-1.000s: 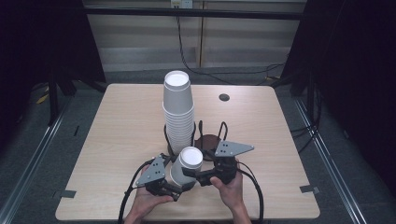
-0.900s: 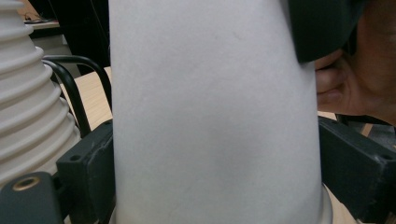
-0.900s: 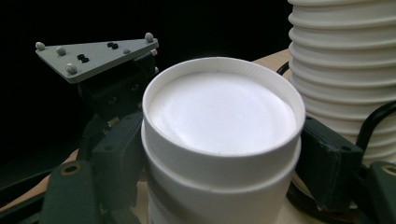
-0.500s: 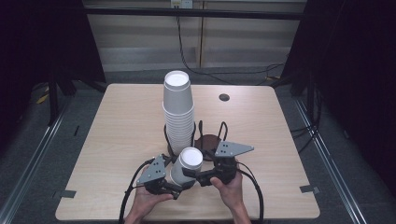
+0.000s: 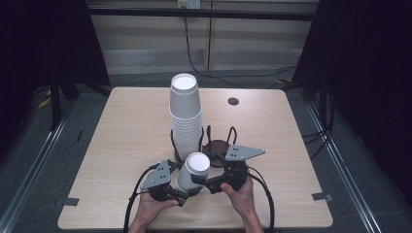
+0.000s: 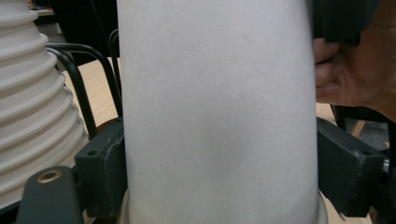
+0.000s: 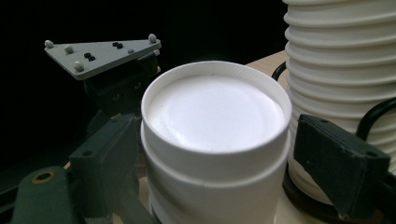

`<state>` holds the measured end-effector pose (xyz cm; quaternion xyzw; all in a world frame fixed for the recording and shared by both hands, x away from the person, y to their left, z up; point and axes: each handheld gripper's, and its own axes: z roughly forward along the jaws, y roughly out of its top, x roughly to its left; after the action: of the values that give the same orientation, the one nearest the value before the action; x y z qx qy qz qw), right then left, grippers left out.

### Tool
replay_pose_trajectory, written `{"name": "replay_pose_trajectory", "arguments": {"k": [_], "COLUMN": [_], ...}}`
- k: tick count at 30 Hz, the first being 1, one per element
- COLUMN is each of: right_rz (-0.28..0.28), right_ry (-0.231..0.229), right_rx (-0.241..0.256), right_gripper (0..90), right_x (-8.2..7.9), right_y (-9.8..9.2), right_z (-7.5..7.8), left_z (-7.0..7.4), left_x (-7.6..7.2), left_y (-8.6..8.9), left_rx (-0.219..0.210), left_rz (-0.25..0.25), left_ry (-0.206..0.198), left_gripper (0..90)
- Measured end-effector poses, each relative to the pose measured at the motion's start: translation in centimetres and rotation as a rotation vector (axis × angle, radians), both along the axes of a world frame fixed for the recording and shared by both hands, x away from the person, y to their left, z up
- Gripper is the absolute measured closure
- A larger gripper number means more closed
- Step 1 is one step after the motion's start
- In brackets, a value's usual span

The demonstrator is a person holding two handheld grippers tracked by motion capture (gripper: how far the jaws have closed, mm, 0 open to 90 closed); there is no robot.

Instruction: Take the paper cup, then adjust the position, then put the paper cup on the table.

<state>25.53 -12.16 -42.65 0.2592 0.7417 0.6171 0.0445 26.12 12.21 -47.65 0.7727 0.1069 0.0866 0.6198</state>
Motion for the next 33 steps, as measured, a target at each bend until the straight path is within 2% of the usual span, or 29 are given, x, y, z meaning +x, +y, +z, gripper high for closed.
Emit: {"name": "replay_pose_trajectory", "arguments": {"k": [9, 13, 16, 20, 22, 25, 28, 30, 33], "right_rz": [0.002, 0.001, 0.003, -0.011, -0.005, 0.016, 0.013, 0.016, 0.028], "right_ry": [-0.013, -0.014, -0.01, -0.029, -0.018, -0.006, 0.001, 0.007, 0.026], "right_rx": [0.013, 0.006, -0.006, -0.019, -0.021, -0.048, -0.082, -0.107, -0.146], "right_gripper": [13.3, 13.3, 13.2, 13.4, 13.3, 13.4, 14.3, 14.9, 14.9], "right_x": [0.1, 0.0, -0.2, -0.6, -0.7, -0.8, -0.9, -0.9, -0.8], "right_y": [-0.8, -1.0, -1.4, -1.7, -2.0, -2.2, -2.3, -2.3, -2.3], "right_z": [0.4, 0.4, 0.1, -0.1, -0.2, -0.2, -0.1, -0.2, -0.4], "left_z": [0.2, 0.6, 1.0, 1.3, 1.5, 1.9, 1.9, 1.8, 1.8], "left_x": [0.4, 0.5, 0.7, 0.9, 0.9, 1.0, 1.2, 1.3, 1.3], "left_y": [0.9, 1.2, 1.3, 1.5, 1.5, 1.6, 1.5, 1.5, 1.5], "left_rx": [0.015, 0.048, 0.083, 0.1, 0.121, 0.15, 0.187, 0.197, 0.226], "left_rz": [0.02, 0.013, 0.006, 0.006, 0.013, 0.009, 0.016, 0.008, 0.007], "left_ry": [0.01, 0.019, 0.011, 0.005, 0.0, -0.004, 0.012, 0.021, 0.013], "left_gripper": [16.5, 16.5, 16.5, 16.5, 16.6, 16.6, 16.6, 16.7, 16.6]}}
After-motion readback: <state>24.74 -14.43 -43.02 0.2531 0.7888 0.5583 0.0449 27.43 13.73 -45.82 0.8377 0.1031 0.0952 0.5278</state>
